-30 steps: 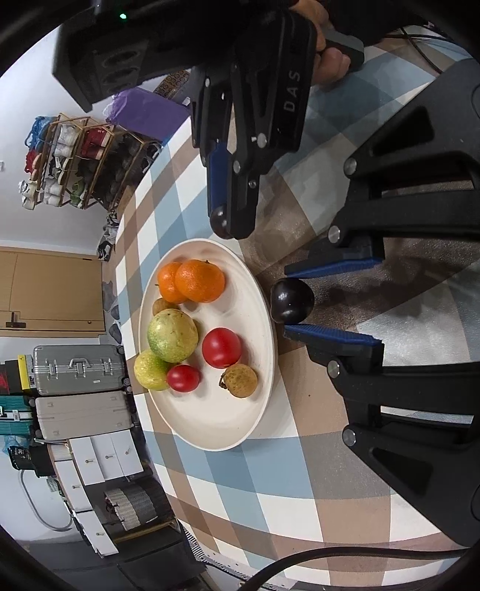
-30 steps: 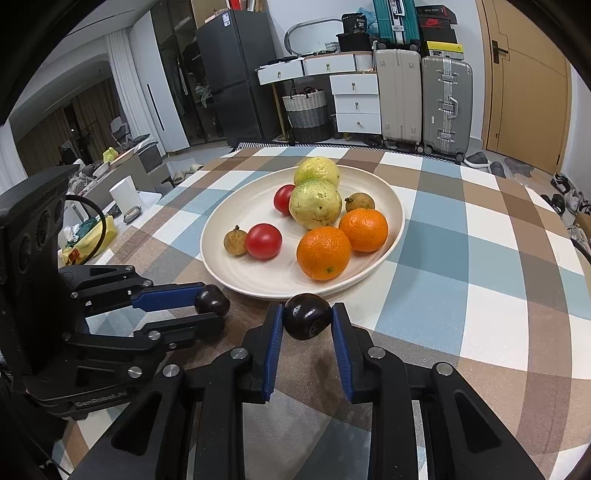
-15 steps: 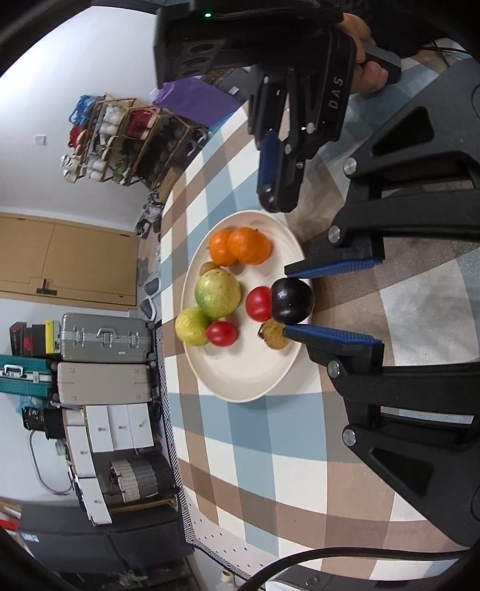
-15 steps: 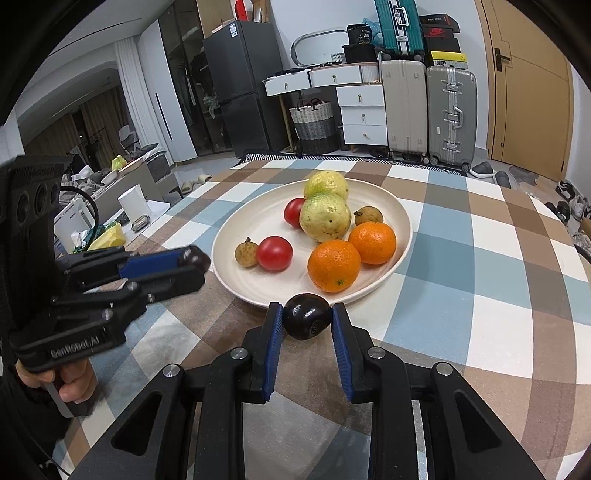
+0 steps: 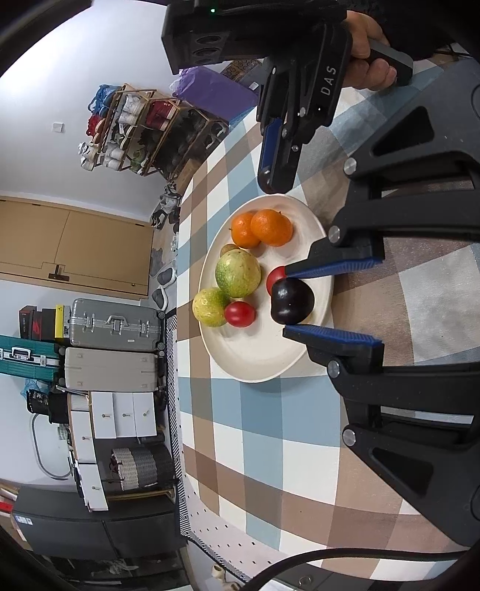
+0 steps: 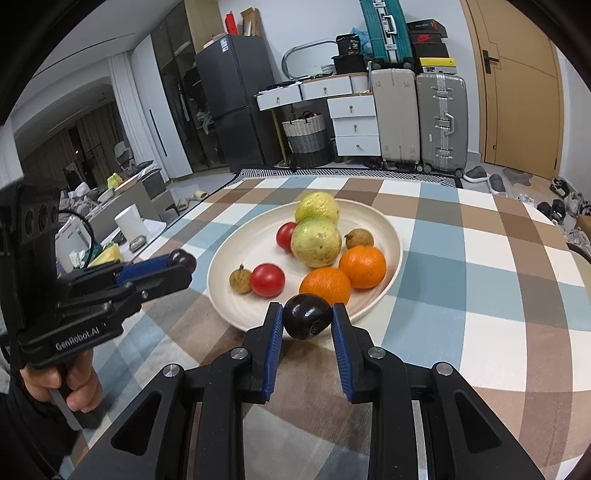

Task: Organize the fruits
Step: 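Carry both dark plums onto the plate and open both tools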

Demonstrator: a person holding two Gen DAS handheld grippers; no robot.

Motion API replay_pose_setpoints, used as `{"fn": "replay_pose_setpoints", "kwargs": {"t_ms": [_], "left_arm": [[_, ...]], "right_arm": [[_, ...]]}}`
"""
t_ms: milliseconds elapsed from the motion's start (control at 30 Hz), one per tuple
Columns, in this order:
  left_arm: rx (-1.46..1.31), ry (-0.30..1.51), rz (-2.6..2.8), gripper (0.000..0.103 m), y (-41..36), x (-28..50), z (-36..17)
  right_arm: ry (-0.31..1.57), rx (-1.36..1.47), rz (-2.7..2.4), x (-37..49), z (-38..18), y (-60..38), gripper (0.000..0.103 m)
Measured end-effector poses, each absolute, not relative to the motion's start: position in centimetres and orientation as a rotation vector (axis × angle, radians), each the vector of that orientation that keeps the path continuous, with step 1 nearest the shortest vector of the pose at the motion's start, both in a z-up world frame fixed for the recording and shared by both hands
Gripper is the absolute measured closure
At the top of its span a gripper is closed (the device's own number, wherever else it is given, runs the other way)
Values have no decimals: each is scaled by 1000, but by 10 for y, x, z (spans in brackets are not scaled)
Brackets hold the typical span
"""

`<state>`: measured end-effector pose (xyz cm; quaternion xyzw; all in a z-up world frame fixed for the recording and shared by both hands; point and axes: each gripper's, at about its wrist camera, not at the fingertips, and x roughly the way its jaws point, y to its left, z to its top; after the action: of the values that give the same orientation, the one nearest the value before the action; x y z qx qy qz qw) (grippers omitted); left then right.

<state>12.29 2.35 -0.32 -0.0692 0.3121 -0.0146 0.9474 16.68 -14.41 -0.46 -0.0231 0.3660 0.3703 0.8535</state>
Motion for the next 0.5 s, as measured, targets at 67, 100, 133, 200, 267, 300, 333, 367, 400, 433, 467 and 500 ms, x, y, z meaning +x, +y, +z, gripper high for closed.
{"fn": "replay_pose_setpoints", "kwargs": {"t_ms": [67, 100, 133, 200, 267, 300, 333, 367, 400, 433, 467, 500], "left_arm": [[-143, 637, -29, 80, 23, 127, -3], [-141, 636, -26, 80, 23, 129, -3], [-136, 636, -25, 80, 22, 132, -3], [-120, 634, -22, 80, 18, 135, -4], [-100, 641, -24, 80, 15, 140, -7], [-94, 645, -29, 80, 14, 141, -9], [-92, 650, -40, 80, 12, 143, -12], [-89, 655, -50, 80, 11, 143, -14], [-85, 660, -56, 80, 10, 145, -17], [-79, 663, -61, 80, 9, 146, -19], [-73, 666, -65, 80, 7, 147, -20], [-71, 667, -66, 80, 7, 147, -21]], "right_arm": [[767, -52, 778, 169, -2, -142, 76], [767, -51, 780, 170, -1, -140, 76], [767, -51, 780, 171, 0, -139, 76], [766, -55, 779, 172, -2, -134, 76], [764, -60, 782, 171, -4, -130, 76], [762, -64, 782, 171, -5, -129, 76], [765, -68, 784, 170, -7, -127, 76], [770, -71, 787, 171, -9, -125, 76], [769, -76, 790, 170, -10, -123, 76], [765, -79, 793, 169, -11, -122, 76], [764, -83, 798, 168, -12, -121, 76], [762, -85, 802, 167, -13, -120, 76]]}}
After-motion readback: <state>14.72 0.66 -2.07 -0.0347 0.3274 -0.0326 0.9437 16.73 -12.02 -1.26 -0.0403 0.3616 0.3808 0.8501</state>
